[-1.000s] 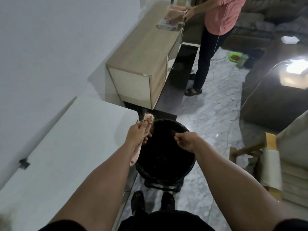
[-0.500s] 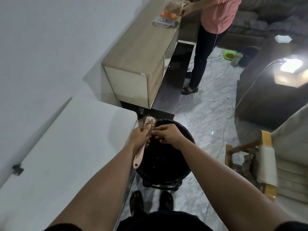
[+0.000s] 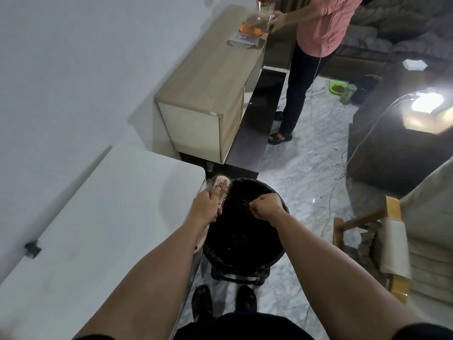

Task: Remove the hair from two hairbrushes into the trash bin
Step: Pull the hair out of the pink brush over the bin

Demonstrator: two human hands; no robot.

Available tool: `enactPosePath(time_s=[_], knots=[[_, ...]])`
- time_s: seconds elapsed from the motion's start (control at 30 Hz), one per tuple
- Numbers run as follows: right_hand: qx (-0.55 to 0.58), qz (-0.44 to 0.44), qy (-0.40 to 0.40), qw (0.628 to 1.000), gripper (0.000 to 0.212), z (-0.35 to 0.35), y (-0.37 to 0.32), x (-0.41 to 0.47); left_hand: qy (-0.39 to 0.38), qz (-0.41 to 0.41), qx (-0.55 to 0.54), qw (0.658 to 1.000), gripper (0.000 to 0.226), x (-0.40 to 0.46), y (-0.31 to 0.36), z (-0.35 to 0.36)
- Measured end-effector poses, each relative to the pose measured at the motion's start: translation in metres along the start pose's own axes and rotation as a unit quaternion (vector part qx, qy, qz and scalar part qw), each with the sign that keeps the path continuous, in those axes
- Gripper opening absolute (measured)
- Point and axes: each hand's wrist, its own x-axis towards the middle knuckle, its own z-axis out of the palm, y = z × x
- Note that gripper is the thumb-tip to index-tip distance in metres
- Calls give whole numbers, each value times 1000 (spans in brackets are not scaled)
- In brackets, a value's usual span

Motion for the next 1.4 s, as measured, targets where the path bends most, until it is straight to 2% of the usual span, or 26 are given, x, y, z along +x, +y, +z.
enactPosePath(time_s=[0.1,0.2,0.3,0.47,0.53,0.57,0.67,0.7,0.8,0.83,0.9,1.0,1.03,1.13,1.23,1.3,1.37,1.4], knots=[[-77,22,45,996,17,-17,22,6,30,-11,-35,999,37,6,-3,-17],[-72,19,68,995,27,-23,29,-4,37,-16,-55,998,37,8,-6,-26],[-72,6,52,996,34,-17,25,-10,20,-25,-63,998,36,3,-8,-21],[-120,-42,22,992,18,-12,9,-14,8,-42,-81,996,39,-4,-8,-13],[-113,-38,16,993,5,-10,4,-16,6,-48,-78,996,40,-6,-6,-13],[-117,-36,8,992,7,-10,2,-18,6,-50,-77,996,41,-7,-6,-12],[-172,-65,-38,982,53,-10,3,-17,7,-51,-79,996,45,-8,-4,-12],[-176,-72,-42,981,54,-11,3,-18,8,-52,-78,996,46,-9,-3,-12],[-186,-71,14,980,13,-16,0,-21,7,-50,-70,996,47,-9,-2,-12],[-192,-74,27,978,11,-17,1,-19,7,-50,-68,996,47,-9,-2,-11],[-180,-55,-9,982,5,-16,-1,-18,6,-48,-66,997,47,-9,-1,-10],[-170,-21,-94,981,28,-14,0,-17,4,-47,-66,997,46,-8,0,-7],[-160,-28,-90,983,28,-14,-1,-16,3,-48,-69,996,46,-8,1,-7],[-166,-94,-14,982,9,-16,-7,-19,3,-48,-80,996,44,-7,3,-4],[-164,-115,-30,979,19,-13,-16,-22,1,-44,-93,995,40,-7,5,-1],[-137,-112,-12,984,14,-9,-22,-22,-7,-44,-106,993,38,-6,5,0],[-75,-115,1,991,8,-4,-27,-23,-20,-40,-120,992,35,-7,5,2],[-31,-112,-7,993,15,-2,-31,-25,-25,-35,-124,991,34,-7,5,3]])
